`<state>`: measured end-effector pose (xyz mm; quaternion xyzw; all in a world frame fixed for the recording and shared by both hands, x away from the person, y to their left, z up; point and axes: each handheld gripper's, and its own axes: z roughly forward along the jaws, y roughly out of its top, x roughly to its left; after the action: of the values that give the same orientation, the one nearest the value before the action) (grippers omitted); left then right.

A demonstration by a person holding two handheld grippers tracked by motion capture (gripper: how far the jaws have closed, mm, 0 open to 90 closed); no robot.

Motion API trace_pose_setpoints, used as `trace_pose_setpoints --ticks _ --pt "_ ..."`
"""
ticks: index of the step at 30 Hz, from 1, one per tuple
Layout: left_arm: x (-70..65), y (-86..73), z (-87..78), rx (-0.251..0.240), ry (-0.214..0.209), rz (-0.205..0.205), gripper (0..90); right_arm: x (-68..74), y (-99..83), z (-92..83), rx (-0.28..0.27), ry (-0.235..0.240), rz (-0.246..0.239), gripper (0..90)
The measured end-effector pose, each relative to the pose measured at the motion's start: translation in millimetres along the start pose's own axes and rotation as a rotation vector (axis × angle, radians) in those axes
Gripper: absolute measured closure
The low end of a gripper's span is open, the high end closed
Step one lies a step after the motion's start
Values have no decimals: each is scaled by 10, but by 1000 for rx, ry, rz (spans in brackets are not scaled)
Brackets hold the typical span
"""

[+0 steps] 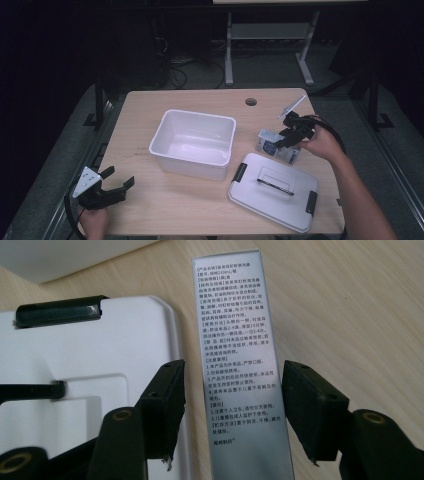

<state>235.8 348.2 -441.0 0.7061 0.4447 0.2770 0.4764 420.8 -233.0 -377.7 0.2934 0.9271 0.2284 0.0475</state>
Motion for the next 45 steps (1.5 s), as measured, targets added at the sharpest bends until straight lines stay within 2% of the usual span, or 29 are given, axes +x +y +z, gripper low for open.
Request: trace_pose_setpoints --ticks 11,23,32,40,45 --pt "-3 0 -4 -3 -1 -1 136 -23 0 44 11 -4 8 464" --pt "-3 -3 3 1 -3 -2 136 -26 -1 64 21 -8 -5 539" --pt "1 -2 5 1 -3 -5 136 -34 2 53 21 -4 -11 553" --pt "-7 2 10 1 -4 -2 136 -24 -26 -118 -26 -12 -2 554" --pt "-15 8 10 0 -4 4 136 32 -45 -243 -43 -17 -3 553"
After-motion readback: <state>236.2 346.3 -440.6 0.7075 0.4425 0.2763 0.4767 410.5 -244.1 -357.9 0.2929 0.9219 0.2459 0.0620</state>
